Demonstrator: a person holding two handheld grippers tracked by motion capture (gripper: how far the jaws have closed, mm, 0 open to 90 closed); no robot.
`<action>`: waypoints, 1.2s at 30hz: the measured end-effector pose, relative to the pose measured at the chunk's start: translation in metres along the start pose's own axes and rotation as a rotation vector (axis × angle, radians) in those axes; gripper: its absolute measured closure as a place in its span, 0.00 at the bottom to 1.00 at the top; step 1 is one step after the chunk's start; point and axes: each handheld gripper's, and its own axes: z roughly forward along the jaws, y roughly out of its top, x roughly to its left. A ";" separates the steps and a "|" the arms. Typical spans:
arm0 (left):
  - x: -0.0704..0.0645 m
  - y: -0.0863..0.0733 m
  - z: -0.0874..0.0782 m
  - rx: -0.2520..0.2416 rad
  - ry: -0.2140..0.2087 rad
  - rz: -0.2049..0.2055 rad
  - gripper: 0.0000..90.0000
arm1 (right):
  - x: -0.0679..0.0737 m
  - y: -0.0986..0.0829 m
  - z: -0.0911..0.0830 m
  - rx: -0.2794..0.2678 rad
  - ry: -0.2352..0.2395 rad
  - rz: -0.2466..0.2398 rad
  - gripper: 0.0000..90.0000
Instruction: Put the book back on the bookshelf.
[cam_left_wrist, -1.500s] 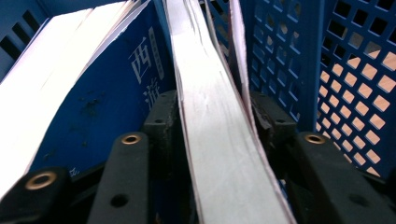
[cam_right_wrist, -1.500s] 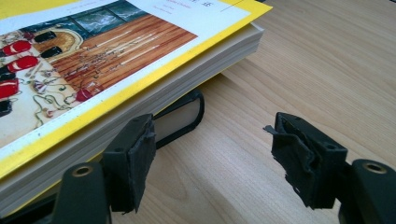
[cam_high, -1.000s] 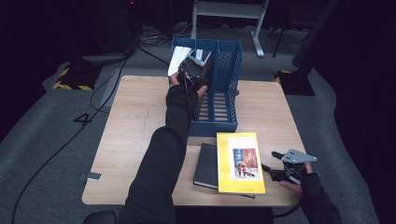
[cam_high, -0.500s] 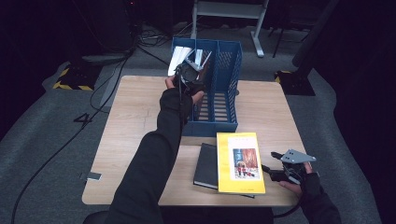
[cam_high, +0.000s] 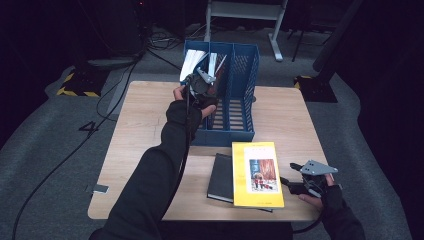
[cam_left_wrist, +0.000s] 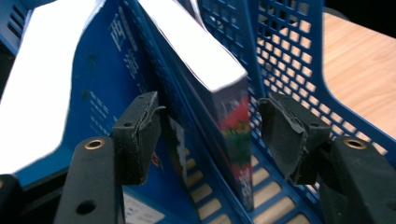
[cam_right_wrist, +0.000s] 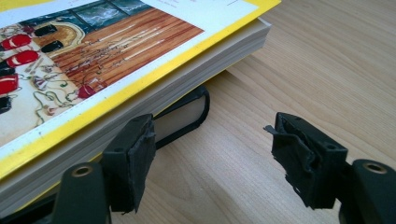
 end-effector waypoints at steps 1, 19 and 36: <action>0.000 -0.001 -0.002 0.000 -0.005 0.003 0.42 | 0.000 0.000 0.000 0.000 0.001 -0.001 0.34; -0.006 -0.034 -0.035 -0.034 -0.102 0.055 0.39 | 0.002 0.000 0.003 0.012 0.006 0.000 0.34; 0.001 -0.076 -0.047 -0.021 -0.178 0.051 0.34 | 0.002 0.000 0.002 0.019 0.015 0.001 0.35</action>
